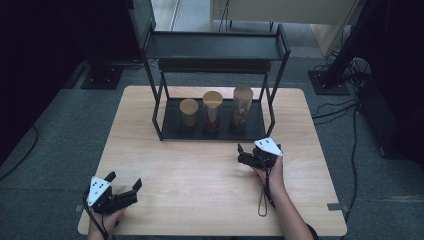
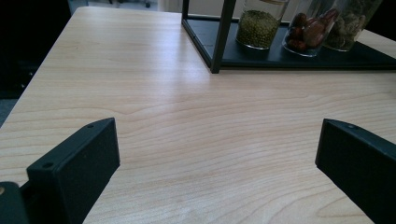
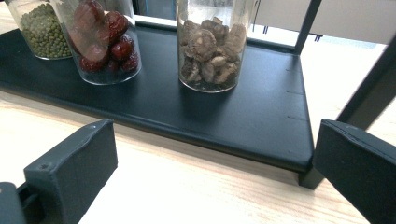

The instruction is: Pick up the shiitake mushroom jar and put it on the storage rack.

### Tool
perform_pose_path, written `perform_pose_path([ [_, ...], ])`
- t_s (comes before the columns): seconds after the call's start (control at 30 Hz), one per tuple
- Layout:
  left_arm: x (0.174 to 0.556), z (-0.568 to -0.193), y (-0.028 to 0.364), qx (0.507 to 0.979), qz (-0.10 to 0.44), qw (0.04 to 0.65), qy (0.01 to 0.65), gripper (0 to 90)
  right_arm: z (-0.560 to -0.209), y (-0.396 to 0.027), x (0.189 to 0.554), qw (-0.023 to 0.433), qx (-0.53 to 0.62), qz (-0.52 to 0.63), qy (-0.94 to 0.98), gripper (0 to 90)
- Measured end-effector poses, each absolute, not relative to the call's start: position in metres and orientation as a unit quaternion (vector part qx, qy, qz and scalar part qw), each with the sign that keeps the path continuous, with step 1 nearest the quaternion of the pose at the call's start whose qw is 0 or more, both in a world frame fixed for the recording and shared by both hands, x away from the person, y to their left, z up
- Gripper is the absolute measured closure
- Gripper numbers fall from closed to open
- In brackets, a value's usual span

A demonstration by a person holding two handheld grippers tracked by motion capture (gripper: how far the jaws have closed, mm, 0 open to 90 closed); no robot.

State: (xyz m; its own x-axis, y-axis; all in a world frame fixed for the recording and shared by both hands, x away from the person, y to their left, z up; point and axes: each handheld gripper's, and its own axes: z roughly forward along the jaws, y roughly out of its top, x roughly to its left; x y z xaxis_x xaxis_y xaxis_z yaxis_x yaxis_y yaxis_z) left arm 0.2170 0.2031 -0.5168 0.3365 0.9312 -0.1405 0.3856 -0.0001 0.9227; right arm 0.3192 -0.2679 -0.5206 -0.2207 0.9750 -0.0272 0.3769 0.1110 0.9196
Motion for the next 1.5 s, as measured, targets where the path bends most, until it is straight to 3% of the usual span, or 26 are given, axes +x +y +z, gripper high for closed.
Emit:
perform_pose_path([
  [1.5,0.217,-0.517,0.203,0.651,0.276,0.496,0.503,0.0,-0.521,-0.285,0.257,0.387,0.511,0.402,0.654,0.0],
])
